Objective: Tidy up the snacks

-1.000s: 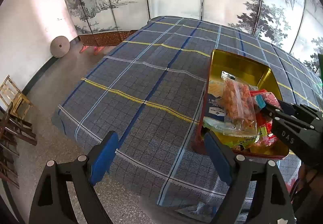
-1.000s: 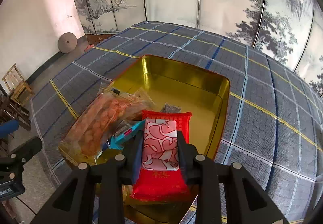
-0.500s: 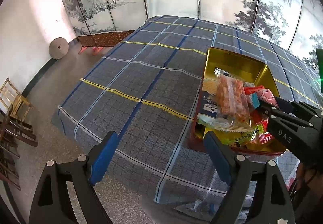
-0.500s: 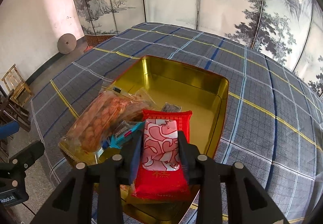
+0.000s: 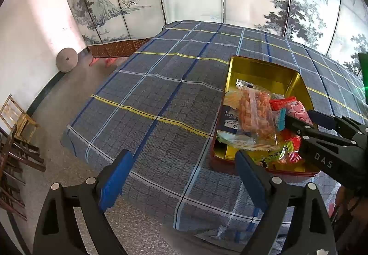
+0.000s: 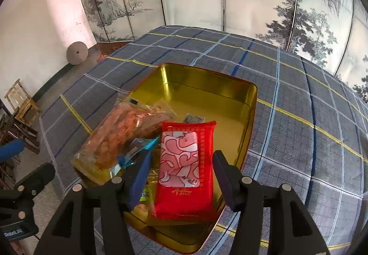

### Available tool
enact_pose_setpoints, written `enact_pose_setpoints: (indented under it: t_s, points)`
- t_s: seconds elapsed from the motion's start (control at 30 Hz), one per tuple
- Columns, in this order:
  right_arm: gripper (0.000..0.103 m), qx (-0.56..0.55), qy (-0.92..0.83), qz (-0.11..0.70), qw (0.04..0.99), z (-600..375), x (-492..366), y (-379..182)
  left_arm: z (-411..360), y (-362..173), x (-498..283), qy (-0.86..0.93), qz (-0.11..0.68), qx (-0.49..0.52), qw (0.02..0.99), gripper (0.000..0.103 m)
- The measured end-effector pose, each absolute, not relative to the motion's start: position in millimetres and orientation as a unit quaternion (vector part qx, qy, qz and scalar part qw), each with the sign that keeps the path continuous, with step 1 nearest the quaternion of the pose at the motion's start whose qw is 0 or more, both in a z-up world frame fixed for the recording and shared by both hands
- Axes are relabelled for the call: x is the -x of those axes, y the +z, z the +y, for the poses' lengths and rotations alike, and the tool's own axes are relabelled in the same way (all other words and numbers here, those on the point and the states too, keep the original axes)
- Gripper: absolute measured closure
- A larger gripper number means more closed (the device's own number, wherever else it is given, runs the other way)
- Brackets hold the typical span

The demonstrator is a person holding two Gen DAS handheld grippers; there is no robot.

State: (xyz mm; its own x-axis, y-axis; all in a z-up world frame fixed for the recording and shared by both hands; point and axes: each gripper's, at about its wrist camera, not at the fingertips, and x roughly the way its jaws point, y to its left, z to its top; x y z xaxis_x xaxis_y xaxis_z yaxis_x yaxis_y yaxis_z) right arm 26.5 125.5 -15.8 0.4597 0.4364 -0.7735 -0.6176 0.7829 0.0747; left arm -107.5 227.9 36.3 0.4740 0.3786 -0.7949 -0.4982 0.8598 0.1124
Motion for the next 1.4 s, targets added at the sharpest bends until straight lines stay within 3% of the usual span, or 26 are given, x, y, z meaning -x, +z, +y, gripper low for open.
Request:
enact_pose_setpoints:
  t_s: [0.23, 0.33, 0.5, 0.57, 0.87, 1.4]
  points:
    - [0.035, 0.105, 0.322, 0.406, 0.849, 120, -18, -7, 222, 37, 107, 0.254, 0.448, 0.062, 0.855, 0.014]
    - [0.024, 0.101, 0.326, 0.400, 0.851, 116, -15, -2, 220, 38, 107, 0.252, 0.448, 0.061, 0.855, 0.014]
    - [0.021, 0.094, 0.334, 0.391, 0.852, 111, -10, 3, 216, 39, 105, 0.250, 0.451, 0.057, 0.855, 0.013]
    - [0.012, 0.084, 0.340, 0.401, 0.847, 107, -10, 4, 216, 39, 106, 0.248, 0.450, 0.057, 0.856, 0.011]
    - [0.007, 0.058, 0.322, 0.404, 0.855, 78, -6, 11, 209, 44, 105, 0.244, 0.447, 0.055, 0.859, 0.006]
    - [0.006, 0.059, 0.292, 0.424, 0.855, 42, 0, 0, 191, 39, 96, 0.234, 0.457, 0.042, 0.857, 0.006]
